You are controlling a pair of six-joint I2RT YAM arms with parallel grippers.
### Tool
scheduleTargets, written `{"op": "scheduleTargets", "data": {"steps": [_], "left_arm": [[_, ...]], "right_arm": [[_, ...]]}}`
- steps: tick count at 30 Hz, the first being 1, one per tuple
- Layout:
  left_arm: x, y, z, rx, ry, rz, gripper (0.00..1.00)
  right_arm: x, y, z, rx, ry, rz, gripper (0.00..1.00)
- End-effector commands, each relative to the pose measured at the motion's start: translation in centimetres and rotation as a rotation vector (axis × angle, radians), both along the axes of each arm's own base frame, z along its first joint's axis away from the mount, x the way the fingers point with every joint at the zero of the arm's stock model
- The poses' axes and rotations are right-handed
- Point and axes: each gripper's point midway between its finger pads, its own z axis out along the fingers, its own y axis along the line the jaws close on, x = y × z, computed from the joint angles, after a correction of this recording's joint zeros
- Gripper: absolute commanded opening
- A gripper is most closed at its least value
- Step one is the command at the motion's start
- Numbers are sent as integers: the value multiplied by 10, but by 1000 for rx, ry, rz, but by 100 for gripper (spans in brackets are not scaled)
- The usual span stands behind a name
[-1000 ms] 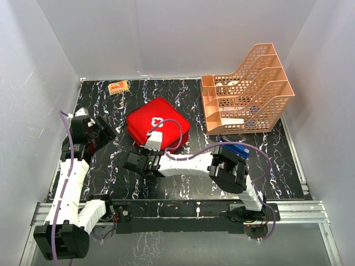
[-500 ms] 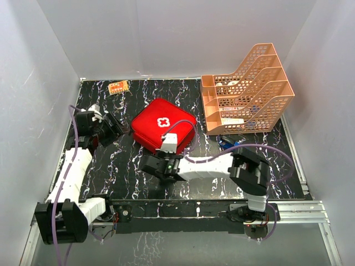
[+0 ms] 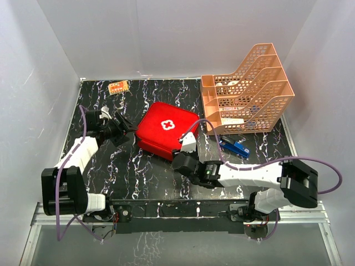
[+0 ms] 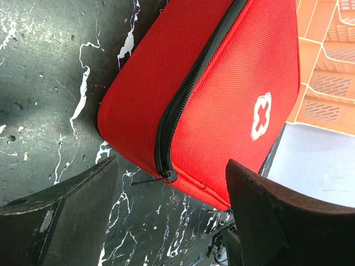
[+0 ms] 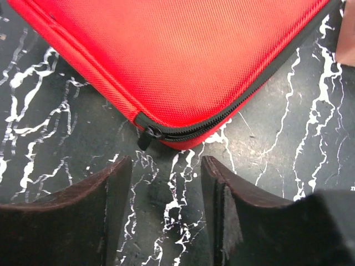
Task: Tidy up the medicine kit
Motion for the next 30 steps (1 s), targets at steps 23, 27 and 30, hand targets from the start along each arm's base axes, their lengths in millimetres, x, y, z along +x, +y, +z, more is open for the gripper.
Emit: {"op": "scheduleTargets", "data": {"steps": [23,27,30], "left_arm": [[12,-13,-15,-87,75,-51,82],[11,-13,-16,-86,75,-50,82],[10,-13,-16,-86,74,-49,82]], "right_arm": [[22,7,11,-28,64,-401,29],[21,5,6,-56,73,-408,25],[20,3,-3,-105,81,-417,24]]}}
